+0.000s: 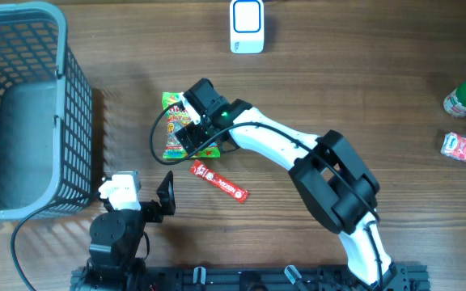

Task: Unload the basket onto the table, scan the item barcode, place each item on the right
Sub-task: 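Reach the right gripper to the Haribo bag and grasp it, then lift the Haribo bag up to the white scanner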

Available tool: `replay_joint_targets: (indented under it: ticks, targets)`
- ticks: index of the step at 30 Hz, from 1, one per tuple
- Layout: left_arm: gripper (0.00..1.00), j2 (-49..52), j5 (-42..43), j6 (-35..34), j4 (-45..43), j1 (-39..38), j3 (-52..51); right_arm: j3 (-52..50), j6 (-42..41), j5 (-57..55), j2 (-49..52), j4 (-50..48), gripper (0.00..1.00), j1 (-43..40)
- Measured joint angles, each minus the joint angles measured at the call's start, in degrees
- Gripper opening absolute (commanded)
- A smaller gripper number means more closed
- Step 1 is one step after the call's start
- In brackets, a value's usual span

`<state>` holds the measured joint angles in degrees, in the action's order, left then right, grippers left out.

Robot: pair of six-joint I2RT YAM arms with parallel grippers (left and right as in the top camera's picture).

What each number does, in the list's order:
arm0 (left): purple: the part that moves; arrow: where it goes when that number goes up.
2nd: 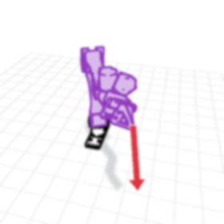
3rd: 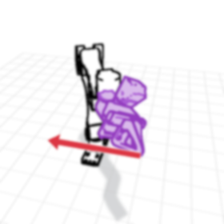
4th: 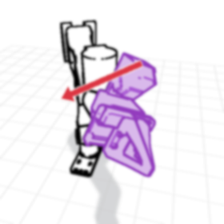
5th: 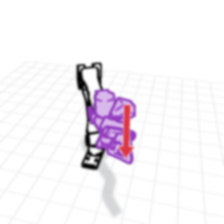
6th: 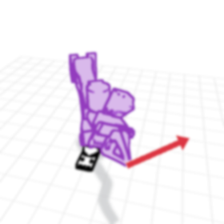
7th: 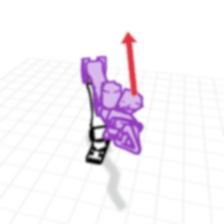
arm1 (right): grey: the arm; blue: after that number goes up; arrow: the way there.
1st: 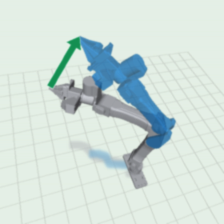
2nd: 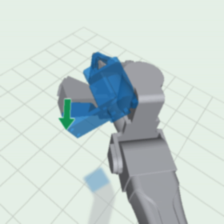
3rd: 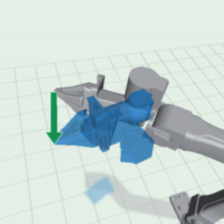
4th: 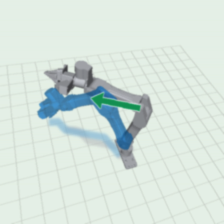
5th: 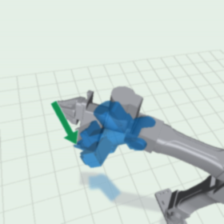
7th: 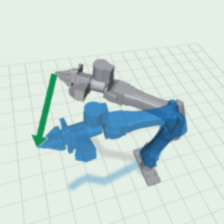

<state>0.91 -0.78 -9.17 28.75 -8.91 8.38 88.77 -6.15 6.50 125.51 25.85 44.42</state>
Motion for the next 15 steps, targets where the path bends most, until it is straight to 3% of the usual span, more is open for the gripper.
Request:
replay_joint_targets:
  ticks: [1, 2, 4, 6, 9, 15]
  targets:
    - [1.00, 0.0, 0.0, 0.0, 0.0, 0.0, 0.0, 0.4, -0.5, 0.0, 0.5, 0.0, 0.69, 0.2]
    - [1.00, 0.0, 0.0, 0.0, 0.0, 0.0, 0.0, 0.7, -1.3, -0.2, 0.8, 0.0, 0.40, 0.7]
    - [1.00, 0.0, 0.0, 0.0, 0.0, 0.0, 0.0, 1.3, -2.9, -0.3, 0.9, 0.3, 0.04, 1.2]
    - [1.00, 0.0, 0.0, 0.0, 0.0, 0.0, 0.0, 3.7, -4.9, -0.1, 1.0, 3.1, 0.04, 1.3]
    - [1.00, 0.0, 0.0, 0.0, 0.0, 0.0, 0.0, 8.9, -8.7, 1.4, 1.2, 15.6, 0.04, -0.2]
    - [1.00, 0.0, 0.0, 0.0, 0.0, 0.0, 0.0, 15.4, -14.0, 21.7, 0.4, 39.0, 0.04, -11.3]
